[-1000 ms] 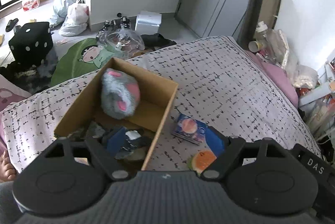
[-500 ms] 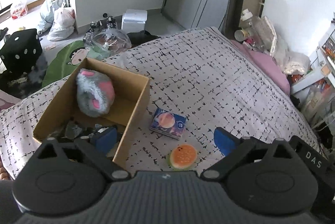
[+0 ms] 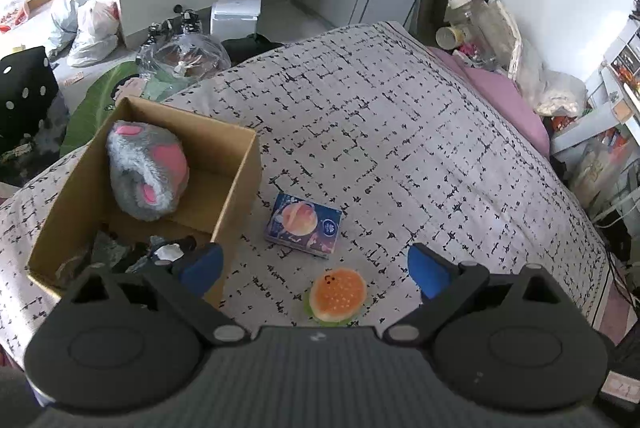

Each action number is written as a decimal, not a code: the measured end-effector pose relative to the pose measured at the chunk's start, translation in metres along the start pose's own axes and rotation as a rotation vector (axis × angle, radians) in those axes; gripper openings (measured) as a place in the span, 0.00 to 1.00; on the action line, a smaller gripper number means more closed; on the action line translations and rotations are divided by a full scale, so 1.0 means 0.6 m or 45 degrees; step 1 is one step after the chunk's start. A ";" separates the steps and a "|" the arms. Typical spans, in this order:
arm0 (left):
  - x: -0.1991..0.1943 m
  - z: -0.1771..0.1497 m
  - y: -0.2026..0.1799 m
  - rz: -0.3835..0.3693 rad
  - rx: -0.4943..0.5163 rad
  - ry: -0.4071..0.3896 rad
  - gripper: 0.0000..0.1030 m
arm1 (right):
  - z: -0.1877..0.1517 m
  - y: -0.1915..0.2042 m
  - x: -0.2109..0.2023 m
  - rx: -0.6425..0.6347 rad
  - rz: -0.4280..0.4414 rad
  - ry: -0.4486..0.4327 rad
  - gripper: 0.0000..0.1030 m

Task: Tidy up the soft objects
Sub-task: 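Move the right tool to the melon-slice toy and grasp it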

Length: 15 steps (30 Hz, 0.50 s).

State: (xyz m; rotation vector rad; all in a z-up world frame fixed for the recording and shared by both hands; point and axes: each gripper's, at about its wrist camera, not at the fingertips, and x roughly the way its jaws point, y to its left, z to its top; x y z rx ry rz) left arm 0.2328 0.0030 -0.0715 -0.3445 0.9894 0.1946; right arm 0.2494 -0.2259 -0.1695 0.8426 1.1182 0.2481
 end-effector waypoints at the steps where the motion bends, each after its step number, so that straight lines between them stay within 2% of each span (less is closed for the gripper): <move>1: 0.005 0.000 -0.001 0.002 0.004 0.005 0.93 | -0.001 -0.001 0.005 0.002 -0.007 0.006 0.57; 6: 0.027 -0.001 0.002 -0.024 0.003 0.026 0.91 | -0.008 -0.002 0.028 -0.006 -0.025 0.037 0.46; 11: 0.050 0.003 0.004 -0.059 -0.001 0.051 0.87 | -0.010 -0.004 0.058 0.006 -0.053 0.048 0.45; 15: 0.072 0.007 -0.002 -0.037 0.029 0.101 0.75 | -0.010 -0.004 0.081 -0.003 -0.096 0.050 0.45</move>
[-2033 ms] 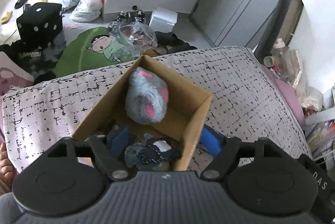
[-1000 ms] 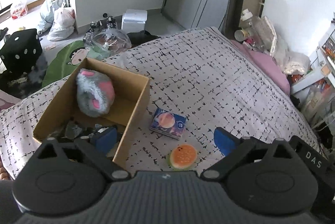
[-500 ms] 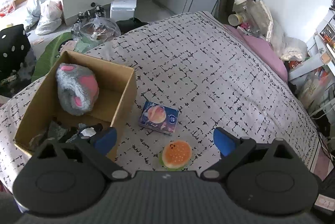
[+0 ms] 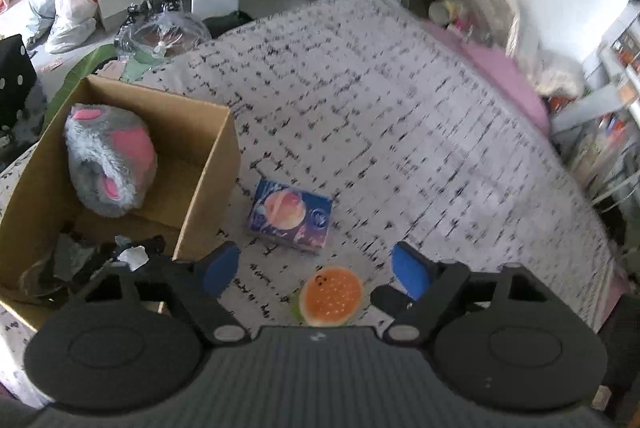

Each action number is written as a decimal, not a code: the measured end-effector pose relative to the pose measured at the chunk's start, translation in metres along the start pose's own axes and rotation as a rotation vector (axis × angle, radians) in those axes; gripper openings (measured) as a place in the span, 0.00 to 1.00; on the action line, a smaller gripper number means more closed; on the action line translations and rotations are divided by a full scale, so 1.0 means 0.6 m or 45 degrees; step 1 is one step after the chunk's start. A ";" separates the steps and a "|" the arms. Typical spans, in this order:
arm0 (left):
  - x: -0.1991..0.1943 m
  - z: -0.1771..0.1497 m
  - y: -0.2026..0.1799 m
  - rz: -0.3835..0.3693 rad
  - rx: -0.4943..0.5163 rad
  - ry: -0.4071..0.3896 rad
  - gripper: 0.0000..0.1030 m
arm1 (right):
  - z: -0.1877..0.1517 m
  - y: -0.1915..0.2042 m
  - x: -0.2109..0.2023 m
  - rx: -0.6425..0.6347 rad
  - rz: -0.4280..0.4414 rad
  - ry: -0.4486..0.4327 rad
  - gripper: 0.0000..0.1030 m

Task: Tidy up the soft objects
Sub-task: 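Move the right tool to the melon-slice toy and grasp it, then grasp the blue tissue pack with the left tool while the right tool holds the melon toy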

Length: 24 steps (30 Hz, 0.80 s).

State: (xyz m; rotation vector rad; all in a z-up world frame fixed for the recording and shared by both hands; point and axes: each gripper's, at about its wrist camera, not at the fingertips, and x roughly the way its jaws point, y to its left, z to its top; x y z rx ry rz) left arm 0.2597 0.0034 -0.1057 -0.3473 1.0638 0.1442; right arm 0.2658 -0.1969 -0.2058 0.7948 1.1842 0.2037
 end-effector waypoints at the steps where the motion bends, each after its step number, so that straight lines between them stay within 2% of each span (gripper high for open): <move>1: 0.006 0.002 0.000 0.005 0.004 0.017 0.73 | 0.000 0.001 0.008 -0.007 -0.011 0.001 0.44; 4: 0.022 0.005 0.003 0.004 0.003 0.047 0.71 | -0.002 0.002 0.031 -0.024 -0.040 0.019 0.43; 10: 0.045 0.013 0.007 -0.003 -0.009 0.071 0.71 | -0.006 0.008 0.054 -0.043 -0.039 0.044 0.34; 15: 0.066 0.022 0.008 -0.008 -0.020 0.089 0.71 | -0.008 0.011 0.062 -0.058 -0.052 0.041 0.17; 24: 0.110 0.027 -0.007 0.016 0.011 0.133 0.71 | 0.008 -0.002 0.041 0.003 -0.105 -0.076 0.14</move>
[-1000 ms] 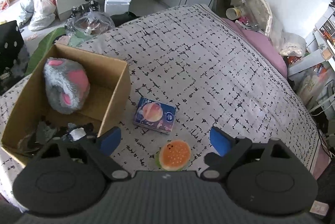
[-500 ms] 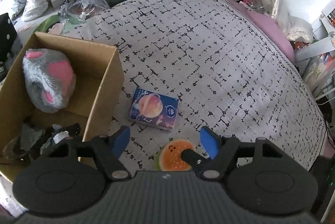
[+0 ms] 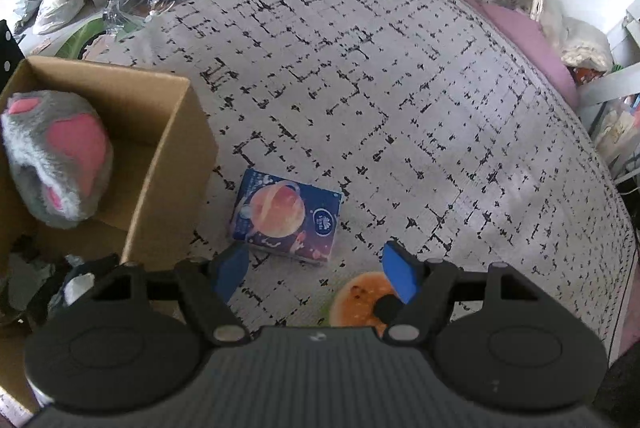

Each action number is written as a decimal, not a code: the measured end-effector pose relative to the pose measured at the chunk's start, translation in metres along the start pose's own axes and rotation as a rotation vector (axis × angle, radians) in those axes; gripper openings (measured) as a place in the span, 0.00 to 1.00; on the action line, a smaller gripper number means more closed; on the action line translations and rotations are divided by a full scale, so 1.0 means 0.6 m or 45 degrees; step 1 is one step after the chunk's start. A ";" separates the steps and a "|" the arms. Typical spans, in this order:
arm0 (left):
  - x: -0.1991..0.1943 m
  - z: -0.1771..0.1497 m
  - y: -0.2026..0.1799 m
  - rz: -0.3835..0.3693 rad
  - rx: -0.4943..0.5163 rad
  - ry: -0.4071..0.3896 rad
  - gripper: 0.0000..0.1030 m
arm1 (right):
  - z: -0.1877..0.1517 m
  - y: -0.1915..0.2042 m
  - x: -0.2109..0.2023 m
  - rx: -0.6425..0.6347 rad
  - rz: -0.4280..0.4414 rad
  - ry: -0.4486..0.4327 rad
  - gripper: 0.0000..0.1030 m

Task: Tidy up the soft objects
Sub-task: 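Grasp the blue tissue pack with the left tool while the right tool holds the melon toy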

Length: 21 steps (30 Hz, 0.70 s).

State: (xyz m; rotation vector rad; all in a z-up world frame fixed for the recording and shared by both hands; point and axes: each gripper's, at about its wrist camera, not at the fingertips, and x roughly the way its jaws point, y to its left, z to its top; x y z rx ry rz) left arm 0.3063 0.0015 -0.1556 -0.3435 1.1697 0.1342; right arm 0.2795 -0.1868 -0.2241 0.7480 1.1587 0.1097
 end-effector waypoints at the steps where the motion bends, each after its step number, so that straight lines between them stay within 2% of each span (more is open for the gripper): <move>1: 0.004 0.000 -0.002 0.006 0.003 0.002 0.71 | 0.002 -0.001 -0.002 0.004 -0.010 -0.010 0.14; 7: 0.028 0.005 -0.010 0.069 -0.025 -0.003 0.71 | 0.010 -0.018 -0.014 0.071 -0.038 -0.059 0.14; 15: 0.053 0.013 -0.010 0.123 -0.193 -0.015 0.76 | 0.021 -0.039 -0.026 0.169 -0.035 -0.091 0.15; 21: 0.074 0.016 -0.025 0.203 -0.140 -0.011 0.79 | 0.026 -0.049 -0.027 0.219 -0.037 -0.105 0.15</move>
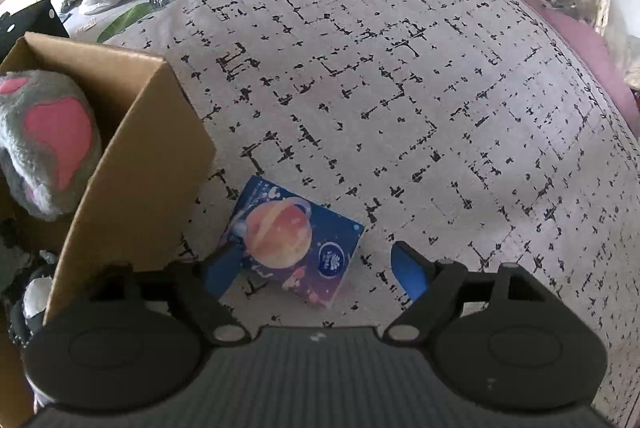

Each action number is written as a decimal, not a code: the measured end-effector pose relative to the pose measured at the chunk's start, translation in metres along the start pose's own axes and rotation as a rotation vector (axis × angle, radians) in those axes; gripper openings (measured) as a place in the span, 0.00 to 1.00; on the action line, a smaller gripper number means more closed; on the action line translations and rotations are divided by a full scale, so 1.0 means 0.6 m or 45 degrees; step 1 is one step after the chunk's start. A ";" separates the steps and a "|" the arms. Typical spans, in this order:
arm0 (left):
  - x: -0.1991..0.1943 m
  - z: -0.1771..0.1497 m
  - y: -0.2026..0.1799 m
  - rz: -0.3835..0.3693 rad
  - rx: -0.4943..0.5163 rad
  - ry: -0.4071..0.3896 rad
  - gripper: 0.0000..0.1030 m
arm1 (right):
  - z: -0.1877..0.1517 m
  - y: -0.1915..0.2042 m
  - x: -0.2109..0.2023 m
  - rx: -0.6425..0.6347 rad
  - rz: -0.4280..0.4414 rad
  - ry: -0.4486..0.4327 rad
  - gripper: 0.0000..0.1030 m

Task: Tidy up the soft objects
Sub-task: 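Grasp the blue tissue pack with the left tool while the right tool holds the melon toy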

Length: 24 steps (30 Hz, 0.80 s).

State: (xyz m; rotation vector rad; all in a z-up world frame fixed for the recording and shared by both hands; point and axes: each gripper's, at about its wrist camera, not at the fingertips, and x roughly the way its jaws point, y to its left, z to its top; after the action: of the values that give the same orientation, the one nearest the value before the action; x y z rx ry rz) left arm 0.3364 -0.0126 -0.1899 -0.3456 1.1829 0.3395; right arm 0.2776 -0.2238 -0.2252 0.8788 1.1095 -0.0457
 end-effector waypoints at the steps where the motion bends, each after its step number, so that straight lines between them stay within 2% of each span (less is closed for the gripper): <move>1: 0.001 0.000 -0.001 0.009 0.005 -0.007 0.79 | 0.001 -0.002 -0.002 0.013 0.001 -0.003 0.15; 8: 0.017 -0.002 -0.025 0.131 0.122 -0.012 0.80 | 0.010 -0.010 -0.011 0.063 -0.003 -0.026 0.15; 15: 0.027 -0.001 -0.035 0.170 0.181 -0.034 0.80 | 0.013 -0.014 -0.018 0.091 -0.002 -0.040 0.15; 20: 0.019 -0.005 -0.031 0.149 0.211 -0.044 0.67 | 0.012 -0.014 -0.020 0.101 0.006 -0.039 0.15; 22: 0.008 -0.005 -0.030 0.121 0.212 -0.052 0.56 | 0.011 -0.011 -0.021 0.098 0.013 -0.037 0.15; 24: -0.003 -0.003 -0.031 0.100 0.208 -0.061 0.49 | 0.011 -0.010 -0.024 0.094 0.015 -0.042 0.15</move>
State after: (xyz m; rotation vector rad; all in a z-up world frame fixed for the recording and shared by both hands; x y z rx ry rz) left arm 0.3422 -0.0306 -0.1873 -0.1484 1.1711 0.3155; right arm 0.2730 -0.2373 -0.2163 0.9473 1.0776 -0.0916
